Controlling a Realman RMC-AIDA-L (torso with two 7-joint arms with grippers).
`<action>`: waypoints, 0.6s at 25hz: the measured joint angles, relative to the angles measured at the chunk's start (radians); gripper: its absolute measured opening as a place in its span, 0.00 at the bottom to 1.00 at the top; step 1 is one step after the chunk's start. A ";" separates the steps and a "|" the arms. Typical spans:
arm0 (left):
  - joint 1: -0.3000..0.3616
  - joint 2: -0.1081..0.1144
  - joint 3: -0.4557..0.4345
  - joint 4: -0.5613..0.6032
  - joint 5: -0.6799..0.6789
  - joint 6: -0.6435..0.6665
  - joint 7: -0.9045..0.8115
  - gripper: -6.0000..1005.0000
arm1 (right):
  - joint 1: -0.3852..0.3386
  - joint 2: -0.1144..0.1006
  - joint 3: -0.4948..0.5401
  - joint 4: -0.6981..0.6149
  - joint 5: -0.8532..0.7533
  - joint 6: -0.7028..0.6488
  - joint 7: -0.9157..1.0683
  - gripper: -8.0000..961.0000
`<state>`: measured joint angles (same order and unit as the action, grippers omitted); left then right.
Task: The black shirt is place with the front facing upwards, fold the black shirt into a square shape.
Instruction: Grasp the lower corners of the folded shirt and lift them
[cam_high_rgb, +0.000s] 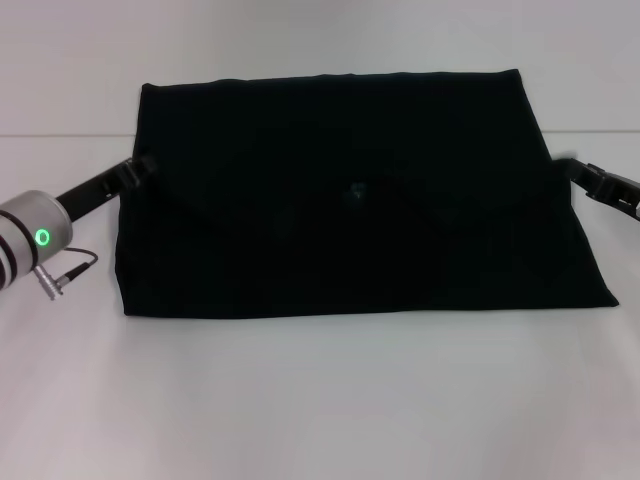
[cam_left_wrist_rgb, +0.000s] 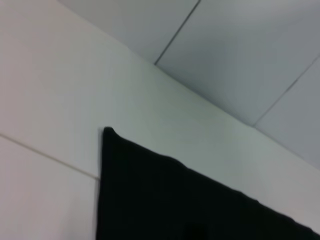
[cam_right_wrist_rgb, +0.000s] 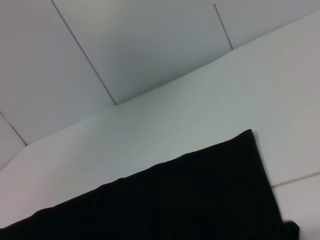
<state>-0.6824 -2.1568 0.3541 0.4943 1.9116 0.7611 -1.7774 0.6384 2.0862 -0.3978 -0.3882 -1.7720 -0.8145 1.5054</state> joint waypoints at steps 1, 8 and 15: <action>0.001 0.001 0.012 -0.005 0.002 -0.002 -0.003 0.18 | -0.003 0.000 0.000 -0.001 0.000 -0.001 0.000 0.15; 0.058 0.018 0.029 0.027 0.019 0.106 -0.035 0.42 | -0.059 -0.036 -0.022 -0.011 -0.007 -0.156 0.010 0.47; 0.105 0.063 0.020 0.175 0.280 0.439 -0.230 0.58 | -0.148 -0.116 -0.220 -0.026 -0.011 -0.485 0.002 0.78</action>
<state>-0.5771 -2.0943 0.3737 0.6695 2.1921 1.2003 -2.0072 0.4905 1.9706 -0.6176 -0.4140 -1.7830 -1.2998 1.5074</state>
